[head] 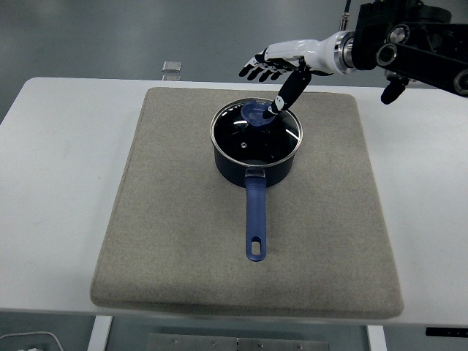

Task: Lift the pot lid and place it to the right of the pot.

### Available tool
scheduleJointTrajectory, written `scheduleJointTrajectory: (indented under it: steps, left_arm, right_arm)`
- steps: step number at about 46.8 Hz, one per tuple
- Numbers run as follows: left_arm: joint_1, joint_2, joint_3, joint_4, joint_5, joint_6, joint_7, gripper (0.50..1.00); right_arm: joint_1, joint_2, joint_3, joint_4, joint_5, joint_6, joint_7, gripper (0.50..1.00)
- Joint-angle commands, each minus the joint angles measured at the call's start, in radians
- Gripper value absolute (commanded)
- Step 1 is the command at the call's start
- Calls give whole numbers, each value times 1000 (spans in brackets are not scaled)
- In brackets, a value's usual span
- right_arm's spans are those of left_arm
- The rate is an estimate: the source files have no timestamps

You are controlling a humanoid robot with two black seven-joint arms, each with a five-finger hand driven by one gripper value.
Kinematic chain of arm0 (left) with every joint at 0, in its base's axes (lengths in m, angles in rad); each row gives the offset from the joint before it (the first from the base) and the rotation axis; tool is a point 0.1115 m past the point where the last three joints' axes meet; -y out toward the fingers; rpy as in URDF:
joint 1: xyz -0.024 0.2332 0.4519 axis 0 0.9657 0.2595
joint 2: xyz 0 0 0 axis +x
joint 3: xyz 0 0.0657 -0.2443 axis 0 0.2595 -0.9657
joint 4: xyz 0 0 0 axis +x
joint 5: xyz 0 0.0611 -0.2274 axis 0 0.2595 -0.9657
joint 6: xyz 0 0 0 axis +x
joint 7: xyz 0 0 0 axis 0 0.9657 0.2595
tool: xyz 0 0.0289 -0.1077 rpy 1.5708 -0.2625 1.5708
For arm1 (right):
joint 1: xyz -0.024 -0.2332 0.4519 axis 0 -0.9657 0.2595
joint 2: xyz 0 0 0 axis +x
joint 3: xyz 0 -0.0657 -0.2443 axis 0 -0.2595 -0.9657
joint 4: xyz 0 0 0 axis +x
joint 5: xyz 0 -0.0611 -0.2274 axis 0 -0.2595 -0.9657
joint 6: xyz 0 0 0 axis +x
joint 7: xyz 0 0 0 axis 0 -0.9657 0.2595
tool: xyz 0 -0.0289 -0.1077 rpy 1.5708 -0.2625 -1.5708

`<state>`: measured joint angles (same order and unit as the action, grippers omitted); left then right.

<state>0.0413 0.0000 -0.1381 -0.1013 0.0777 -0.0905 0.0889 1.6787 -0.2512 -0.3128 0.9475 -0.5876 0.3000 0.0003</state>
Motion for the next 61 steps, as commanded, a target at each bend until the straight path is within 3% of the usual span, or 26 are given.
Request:
scheduleJointTrajectory:
  steps: [1,33,40,51,61]
  left_arm:
    - [0,0,0,0,-1,0,0,1000]
    - [0,0,0,0,1,0,0,1000]
    - [0,0,0,0,1,0,0,1000]
    - [0,0,0,0,1,0,0,1000]
    - [0,0,0,0,1,0,0,1000]
  right_arm:
    - [1,9,-3,1,-27,-4,0,915]
    - [-10,55,-37,1,-69,-36,-3,901]
    - [-10,53,-37,1,-69,-35,-3,795]
    - [-11,61,-37,1,-67,-35,-3,785]
    - [-11,73,-37,1,-69,-35,-3,746]
